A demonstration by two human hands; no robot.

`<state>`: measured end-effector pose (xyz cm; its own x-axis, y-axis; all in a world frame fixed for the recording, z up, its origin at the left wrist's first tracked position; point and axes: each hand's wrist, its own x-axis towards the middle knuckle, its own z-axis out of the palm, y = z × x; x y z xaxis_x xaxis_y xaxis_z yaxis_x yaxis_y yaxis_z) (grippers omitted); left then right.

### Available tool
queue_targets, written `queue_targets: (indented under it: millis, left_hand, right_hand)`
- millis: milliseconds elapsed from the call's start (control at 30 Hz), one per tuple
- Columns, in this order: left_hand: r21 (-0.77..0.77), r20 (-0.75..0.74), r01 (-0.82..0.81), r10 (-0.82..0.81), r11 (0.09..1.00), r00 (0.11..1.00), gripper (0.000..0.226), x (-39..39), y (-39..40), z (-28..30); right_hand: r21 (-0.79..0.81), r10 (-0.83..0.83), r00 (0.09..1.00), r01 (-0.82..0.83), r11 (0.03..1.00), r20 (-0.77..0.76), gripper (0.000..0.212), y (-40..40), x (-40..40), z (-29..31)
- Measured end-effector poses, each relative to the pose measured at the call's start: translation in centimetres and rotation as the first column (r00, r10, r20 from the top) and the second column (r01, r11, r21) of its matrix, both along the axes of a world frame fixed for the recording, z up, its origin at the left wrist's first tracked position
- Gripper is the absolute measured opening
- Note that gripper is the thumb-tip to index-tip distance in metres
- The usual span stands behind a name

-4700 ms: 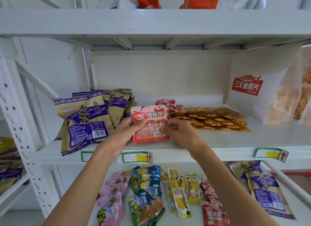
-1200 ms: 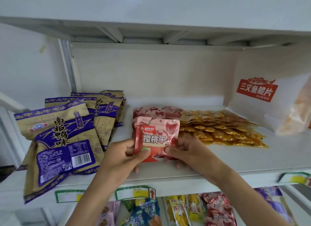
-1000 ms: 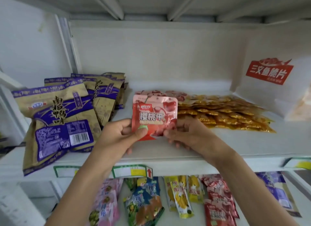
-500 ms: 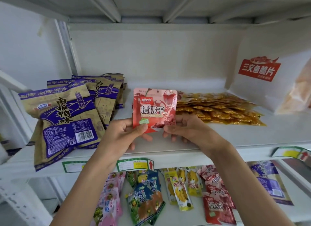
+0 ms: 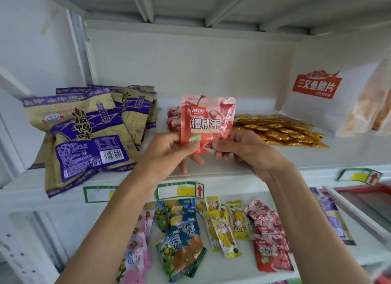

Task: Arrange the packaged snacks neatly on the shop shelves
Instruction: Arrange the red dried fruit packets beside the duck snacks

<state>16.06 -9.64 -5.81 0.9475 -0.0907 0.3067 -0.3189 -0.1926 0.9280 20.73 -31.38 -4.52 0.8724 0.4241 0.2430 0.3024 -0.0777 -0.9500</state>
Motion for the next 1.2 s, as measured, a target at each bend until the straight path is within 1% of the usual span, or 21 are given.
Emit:
queue_targets:
  millis: [100,233,333,433,533,633,733,800,900,1000,1067,1133,1200]
  left_hand:
    - [-0.031,-0.029,-0.008,0.007,0.999,1.0,0.013,-0.2,-0.4,0.2]
    - [-0.077,-0.026,-0.035,0.034,0.996,0.999,0.014,-0.1,-0.1,0.1]
    - [-0.064,-0.002,-0.055,0.055,0.996,0.998,0.015,0.3,0.2,0.0]
    - [-0.045,0.005,-0.066,0.066,0.997,0.998,0.014,0.6,0.2,-0.2]
    - [-0.066,-0.039,-0.051,0.049,0.996,0.998,0.013,0.7,0.1,0.0]
    - [-0.042,-0.062,-0.012,0.009,0.999,0.998,0.019,0.8,0.4,0.1]
    - [-0.065,-0.035,0.009,-0.011,0.998,0.999,0.023,0.7,0.6,0.0]
    - [-0.081,-0.013,0.011,-0.012,0.997,1.0,0.019,0.5,0.6,0.0]
    - [-0.042,-0.003,0.009,-0.009,0.999,1.0,0.013,0.4,0.6,-0.2]
    - [-0.033,-0.018,0.0,-0.001,0.999,1.0,0.013,0.3,0.7,-0.4]
    - [-0.064,-0.028,0.006,-0.007,0.998,1.0,0.016,0.3,0.9,-0.4]
    - [-0.087,-0.035,0.012,-0.015,0.996,0.999,0.018,0.2,0.9,-0.3]
    - [-0.09,-0.035,0.011,-0.014,0.996,0.999,0.019,0.1,0.7,-0.3]
  right_hand:
    - [0.005,-0.006,1.0,0.006,1.0,-0.017,0.003,-0.1,-0.4,-0.2]
    - [-0.018,0.015,1.0,-0.015,1.0,-0.02,0.008,-0.2,-0.1,-0.3]
    - [-0.019,0.033,0.999,-0.033,0.999,0.026,0.007,-0.3,0.1,-0.4]
    - [0.013,0.004,0.998,-0.005,1.0,0.067,0.007,0.1,0.2,-0.8]
    - [0.026,0.018,0.998,-0.02,0.999,0.06,0.011,0.1,0.1,-0.9]
    - [0.049,0.031,0.999,-0.033,0.998,0.038,0.016,0.1,-0.1,-0.5]
    - [0.023,0.032,0.999,-0.033,0.999,0.044,0.022,0.2,-0.4,-0.4]
    - [-0.003,0.048,0.998,-0.048,0.999,0.043,0.019,0.3,-0.6,-0.2]
    - [-0.036,0.068,0.996,-0.067,0.997,0.049,0.017,0.9,-1.2,0.1]
    - [-0.069,0.077,0.995,-0.072,0.995,0.062,0.026,1.2,-1.6,0.5]
    - [-0.076,0.061,0.997,-0.058,0.995,0.046,0.033,1.3,-1.6,0.6]
    - [-0.091,0.047,0.999,-0.044,0.995,0.025,0.024,1.2,-1.6,0.6]
    - [-0.102,0.039,0.999,-0.038,0.994,0.012,0.019,1.1,-1.6,0.6]
